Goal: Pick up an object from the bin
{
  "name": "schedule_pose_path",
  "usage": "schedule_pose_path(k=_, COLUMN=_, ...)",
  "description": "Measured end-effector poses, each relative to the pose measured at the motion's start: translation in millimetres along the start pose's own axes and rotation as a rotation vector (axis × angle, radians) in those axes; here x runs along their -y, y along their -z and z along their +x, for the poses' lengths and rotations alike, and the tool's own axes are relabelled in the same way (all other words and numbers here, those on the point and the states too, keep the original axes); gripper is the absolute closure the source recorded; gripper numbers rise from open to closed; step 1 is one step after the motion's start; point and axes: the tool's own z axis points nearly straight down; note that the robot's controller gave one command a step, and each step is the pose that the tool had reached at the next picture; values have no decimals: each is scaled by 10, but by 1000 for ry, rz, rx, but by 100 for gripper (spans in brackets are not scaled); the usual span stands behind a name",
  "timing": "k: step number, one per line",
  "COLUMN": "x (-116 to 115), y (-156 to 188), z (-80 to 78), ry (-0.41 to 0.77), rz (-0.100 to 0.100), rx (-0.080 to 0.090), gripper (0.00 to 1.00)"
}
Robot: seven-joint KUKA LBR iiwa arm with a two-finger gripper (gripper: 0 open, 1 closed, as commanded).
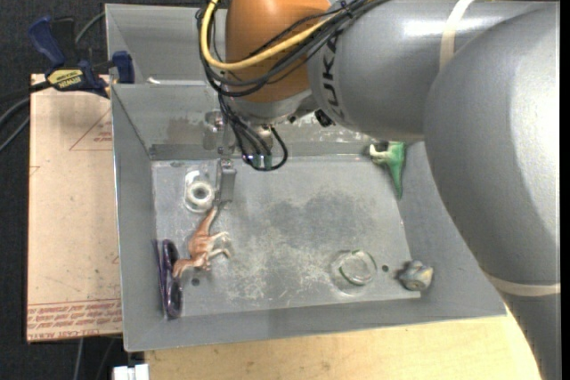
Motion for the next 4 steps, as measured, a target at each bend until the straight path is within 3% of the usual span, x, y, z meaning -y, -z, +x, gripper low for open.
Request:
schedule_pose_path(k=1, x=266, y=-968, z=351, ry=-19, rz=-2, rx=-2, gripper=0)
schedule_pose_path(k=2, x=250, y=-1029, z=339, ry=-47, rz=-3, rx=0, gripper=0)
schedule_pose_path(k=3, x=158, y=-861, z=425, ry=190, rz=-2, rx=1, gripper=100)
schedule_pose_path(k=4, x=147, y=-973, z=422, ry=264, rz=1, rx=9, gripper=100)
